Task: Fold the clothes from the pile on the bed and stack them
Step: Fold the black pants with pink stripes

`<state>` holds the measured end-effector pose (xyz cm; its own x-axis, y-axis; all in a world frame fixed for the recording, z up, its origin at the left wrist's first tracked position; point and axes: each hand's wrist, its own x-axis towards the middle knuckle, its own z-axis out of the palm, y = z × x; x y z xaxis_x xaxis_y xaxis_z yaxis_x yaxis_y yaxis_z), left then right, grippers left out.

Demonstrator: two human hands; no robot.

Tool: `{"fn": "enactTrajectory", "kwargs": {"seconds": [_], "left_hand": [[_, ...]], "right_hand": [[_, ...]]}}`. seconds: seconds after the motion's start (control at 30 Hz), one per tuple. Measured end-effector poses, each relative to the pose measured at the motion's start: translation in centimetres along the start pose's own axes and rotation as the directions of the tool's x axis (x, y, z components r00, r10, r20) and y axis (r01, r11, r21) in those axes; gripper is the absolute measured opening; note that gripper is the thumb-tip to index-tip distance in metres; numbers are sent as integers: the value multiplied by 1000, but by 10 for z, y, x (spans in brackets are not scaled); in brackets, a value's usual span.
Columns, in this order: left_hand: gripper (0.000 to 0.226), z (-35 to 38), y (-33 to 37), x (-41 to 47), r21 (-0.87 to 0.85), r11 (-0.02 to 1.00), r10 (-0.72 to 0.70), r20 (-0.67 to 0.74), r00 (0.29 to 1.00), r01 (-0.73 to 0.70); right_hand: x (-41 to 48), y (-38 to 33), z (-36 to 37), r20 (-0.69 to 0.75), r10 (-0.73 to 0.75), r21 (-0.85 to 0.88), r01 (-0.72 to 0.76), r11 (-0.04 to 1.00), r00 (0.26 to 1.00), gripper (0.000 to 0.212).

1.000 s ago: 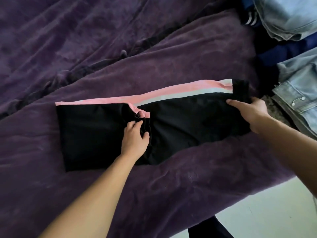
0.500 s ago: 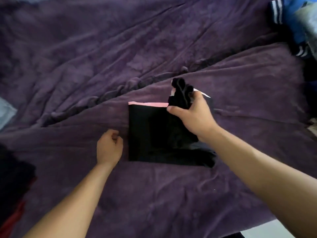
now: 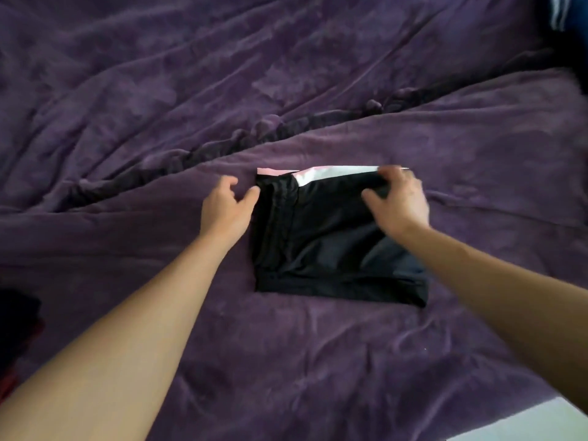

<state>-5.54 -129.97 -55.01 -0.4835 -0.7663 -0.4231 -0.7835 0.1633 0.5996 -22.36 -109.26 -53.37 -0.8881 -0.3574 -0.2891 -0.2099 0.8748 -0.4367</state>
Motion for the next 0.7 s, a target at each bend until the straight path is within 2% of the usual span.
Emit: {"fn": "enactTrajectory", "kwargs": {"seconds": [0.07,0.13,0.17,0.23,0.3,0.37,0.43,0.53,0.6,0.7], "left_hand": [[67,19,19,13,-95,994,-40,96,995,49],[82,38,31,20,-163,982,-75,144,987,98],[85,46,33,22,-167,980,-85,147,986,109],[81,58,31,24,-181,976,-101,130,986,124],[69,59,26,21,-212,970,-97,100,990,116],[54,53,27,12,-161,986,-30,64,997,40],[35,47,34,-6,-25,994,108,10,994,-108],[24,40,54,-44,161,942,304,-37,952,-295],[22,39,72,-72,226,909,366,-30,930,-351],[20,47,100,-118,305,829,488,14,873,-468]], "right_hand": [[26,26,-13,-31,188,-7,-188,982,982,65],[41,48,-12,50,390,100,-393,914,920,81],[43,57,-7,107,437,179,-449,875,893,85],[37,70,5,177,434,324,-468,822,883,73],[28,75,14,189,409,450,-449,772,893,55],[17,75,10,164,376,486,-406,774,912,48],[3,76,-4,95,313,396,-325,859,945,47],[-27,79,-40,11,159,183,-158,970,987,41],[-49,92,-66,-23,44,48,-42,998,999,33],[-78,125,-106,-59,-140,-27,138,990,988,31]]}}
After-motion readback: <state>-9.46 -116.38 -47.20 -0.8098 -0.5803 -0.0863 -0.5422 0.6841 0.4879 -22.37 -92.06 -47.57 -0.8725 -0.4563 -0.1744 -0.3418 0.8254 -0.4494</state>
